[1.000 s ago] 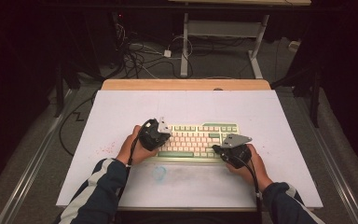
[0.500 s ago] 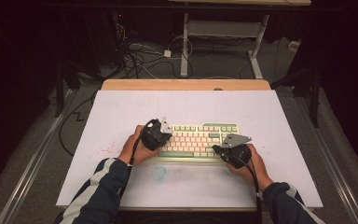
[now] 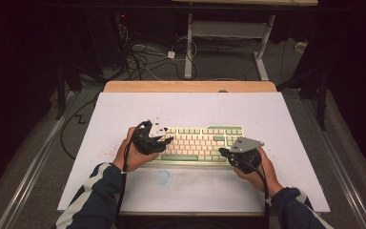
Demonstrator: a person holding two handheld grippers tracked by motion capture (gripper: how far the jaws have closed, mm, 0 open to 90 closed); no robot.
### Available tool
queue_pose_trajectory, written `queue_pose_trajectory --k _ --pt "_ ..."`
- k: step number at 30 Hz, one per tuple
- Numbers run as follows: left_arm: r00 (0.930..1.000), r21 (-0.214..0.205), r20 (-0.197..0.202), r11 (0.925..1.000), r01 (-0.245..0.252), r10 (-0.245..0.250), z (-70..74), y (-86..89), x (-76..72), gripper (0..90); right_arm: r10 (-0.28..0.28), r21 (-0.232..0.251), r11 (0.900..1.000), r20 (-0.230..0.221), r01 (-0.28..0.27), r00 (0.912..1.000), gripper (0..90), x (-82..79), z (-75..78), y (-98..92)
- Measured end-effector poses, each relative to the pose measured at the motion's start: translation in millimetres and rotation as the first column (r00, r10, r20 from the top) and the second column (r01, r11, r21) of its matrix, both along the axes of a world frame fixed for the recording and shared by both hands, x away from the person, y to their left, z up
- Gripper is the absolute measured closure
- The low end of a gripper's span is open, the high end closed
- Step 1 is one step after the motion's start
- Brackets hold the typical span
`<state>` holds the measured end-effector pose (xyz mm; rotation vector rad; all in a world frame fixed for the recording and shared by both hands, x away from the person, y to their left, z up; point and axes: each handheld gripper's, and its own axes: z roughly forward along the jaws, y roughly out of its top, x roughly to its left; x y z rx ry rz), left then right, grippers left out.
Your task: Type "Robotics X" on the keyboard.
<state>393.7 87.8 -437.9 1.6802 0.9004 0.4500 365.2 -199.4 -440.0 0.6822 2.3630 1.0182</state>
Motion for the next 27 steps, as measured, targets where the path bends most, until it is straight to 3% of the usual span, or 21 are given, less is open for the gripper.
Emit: queue_pose_trajectory --k 11,21,27 --pt "0.9974 -0.031 0.06 0.9988 -0.039 0.041 -4.5 20.5 -11.9 25.9 0.002 0.009 1.0 0.009 -0.002 1.0 90.0 -2.9 2.7 -4.4" --pt "0.9889 0.0 0.126 0.9969 -0.078 0.078 -11.1 32.5 -32.4 19.8 -0.003 0.017 0.9999 0.016 0.003 0.9999 90.0 -3.0 4.8 -5.3" --pt "0.9872 -0.016 0.133 0.9961 -0.087 0.088 -12.8 40.4 -40.9 19.4 0.0 0.017 0.9999 0.015 0.0 0.9999 90.0 -1.9 5.0 -4.3"
